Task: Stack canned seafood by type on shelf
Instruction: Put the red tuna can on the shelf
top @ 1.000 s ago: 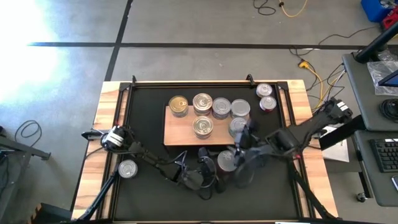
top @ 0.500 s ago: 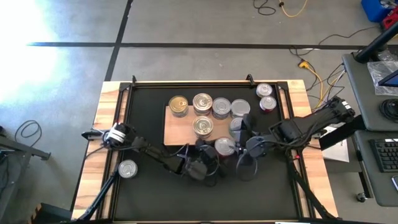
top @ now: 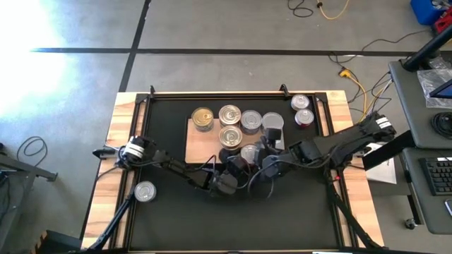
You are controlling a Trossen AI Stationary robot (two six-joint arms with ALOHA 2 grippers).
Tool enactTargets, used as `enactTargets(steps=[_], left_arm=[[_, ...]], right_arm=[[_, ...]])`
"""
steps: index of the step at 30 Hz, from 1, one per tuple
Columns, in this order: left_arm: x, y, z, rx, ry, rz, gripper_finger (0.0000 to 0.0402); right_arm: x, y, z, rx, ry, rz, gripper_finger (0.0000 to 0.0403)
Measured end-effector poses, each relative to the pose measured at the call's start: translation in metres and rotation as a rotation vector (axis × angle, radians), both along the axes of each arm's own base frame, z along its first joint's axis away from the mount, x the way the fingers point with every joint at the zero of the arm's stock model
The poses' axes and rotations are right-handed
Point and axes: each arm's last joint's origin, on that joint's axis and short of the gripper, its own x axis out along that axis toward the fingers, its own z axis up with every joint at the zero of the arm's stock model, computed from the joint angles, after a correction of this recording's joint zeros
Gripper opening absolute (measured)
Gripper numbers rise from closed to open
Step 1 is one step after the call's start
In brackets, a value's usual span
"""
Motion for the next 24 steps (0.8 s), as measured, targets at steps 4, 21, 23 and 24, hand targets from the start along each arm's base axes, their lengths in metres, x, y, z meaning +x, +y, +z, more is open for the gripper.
enactTargets(steps=[4, 21, 23, 24], left_arm=[[-0.003, -0.005, 0.000, 0.002, -0.005, 0.022, 0.0397], [-0.003, -0.006, -0.001, -0.007, -0.015, 0.034, 0.0400], [-0.003, -0.006, -0.001, -0.008, -0.017, 0.035, 0.0400], [-0.003, -0.006, -0.001, -0.004, -0.010, 0.037, 0.0400]], right_arm=[[0.001, 0.001, -0.001, 0.088, 0.017, 0.033, 0.0282], [0.019, -0.028, -0.011, 0.310, -0.018, 0.024, 0.0015], [0.021, -0.031, -0.013, 0.317, -0.016, 0.020, 0.0014], [0.021, -0.032, -0.014, 0.323, -0.013, 0.019, 0.0013]])
